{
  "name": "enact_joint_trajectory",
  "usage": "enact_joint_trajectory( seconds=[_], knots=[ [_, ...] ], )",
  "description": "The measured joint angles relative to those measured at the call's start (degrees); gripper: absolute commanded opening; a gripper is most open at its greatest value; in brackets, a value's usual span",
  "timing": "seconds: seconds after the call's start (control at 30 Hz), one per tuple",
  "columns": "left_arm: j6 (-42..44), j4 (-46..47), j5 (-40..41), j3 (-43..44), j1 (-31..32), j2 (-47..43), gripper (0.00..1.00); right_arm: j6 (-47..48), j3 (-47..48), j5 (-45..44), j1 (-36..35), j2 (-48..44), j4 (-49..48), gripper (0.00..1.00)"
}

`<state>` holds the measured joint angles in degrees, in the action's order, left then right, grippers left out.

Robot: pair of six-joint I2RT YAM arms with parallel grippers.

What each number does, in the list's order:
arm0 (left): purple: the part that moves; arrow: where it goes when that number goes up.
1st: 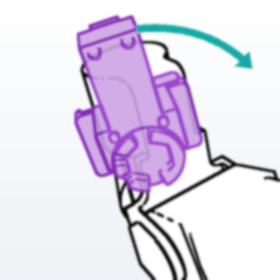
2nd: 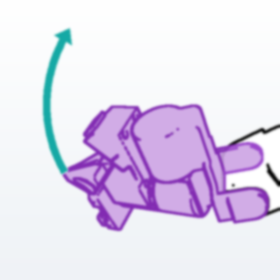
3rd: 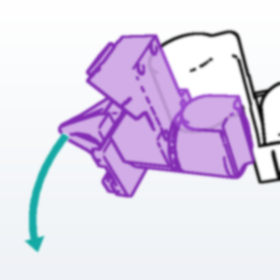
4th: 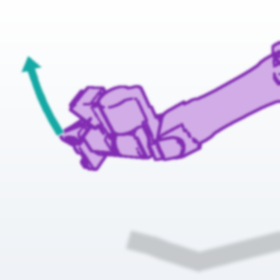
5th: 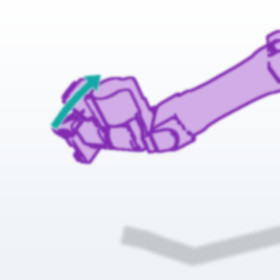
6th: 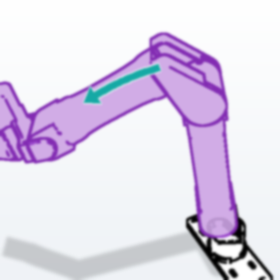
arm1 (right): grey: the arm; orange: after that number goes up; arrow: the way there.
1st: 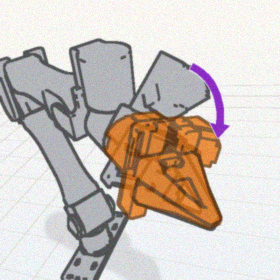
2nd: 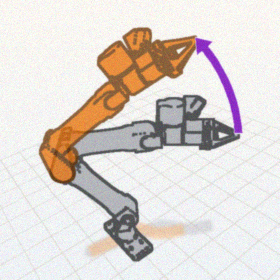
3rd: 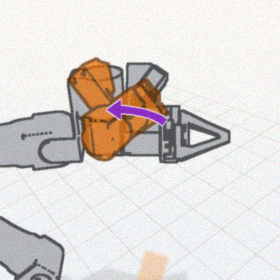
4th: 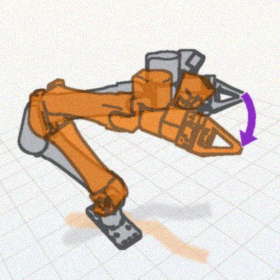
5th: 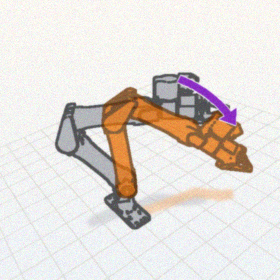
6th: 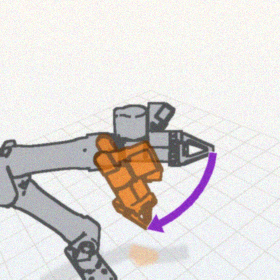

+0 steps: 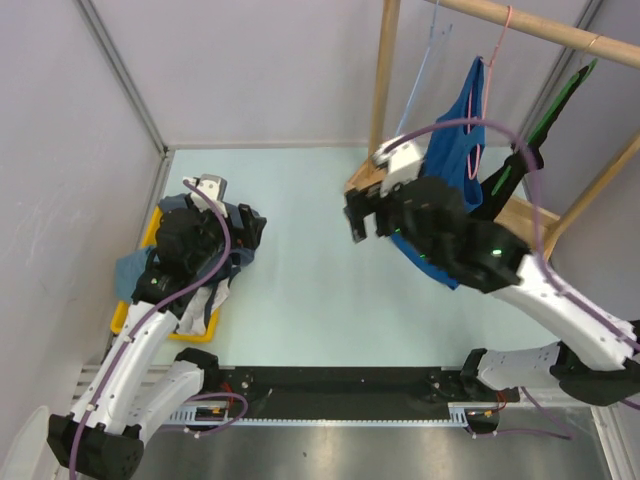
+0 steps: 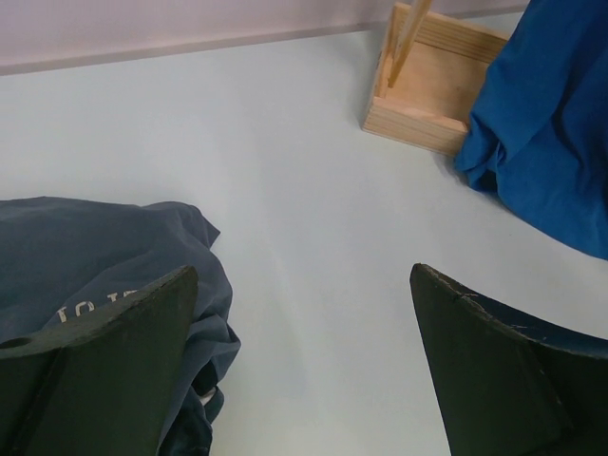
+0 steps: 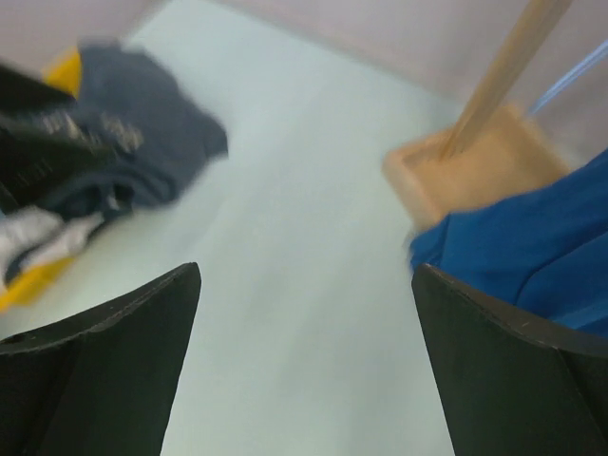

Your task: Place the tank top on the hanger

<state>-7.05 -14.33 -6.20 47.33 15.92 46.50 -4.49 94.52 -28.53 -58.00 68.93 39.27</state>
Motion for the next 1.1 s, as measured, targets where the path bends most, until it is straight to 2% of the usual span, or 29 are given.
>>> enact_joint_trajectory(
  seconds=[0.17,0.3,0.43,0.73,1.1],
  knots=[
    [0.0,0.0,0.0,-0.3,0.0,0.0,0.99,-6.4,-18.9,3.8,1.1,2.7,-1.7,1.0],
    [0.0,0.0,0.0,-0.4,0.0,0.0,0.99,-14.4,-31.4,5.8,7.0,3.7,-3.5,1.0],
    [0.0,0.0,0.0,-0.5,0.0,0.0,0.99,-21.1,-42.0,5.0,14.6,4.2,-9.4,1.0],
    [0.0,0.0,0.1,-0.7,0.0,0.0,0.99,-28.6,-44.5,0.2,20.9,18.6,-20.3,1.0],
    [0.0,0.0,0.1,-0.7,0.0,-0.1,0.99,-35.0,-42.3,-8.6,23.8,28.3,-28.1,0.98]
  ],
)
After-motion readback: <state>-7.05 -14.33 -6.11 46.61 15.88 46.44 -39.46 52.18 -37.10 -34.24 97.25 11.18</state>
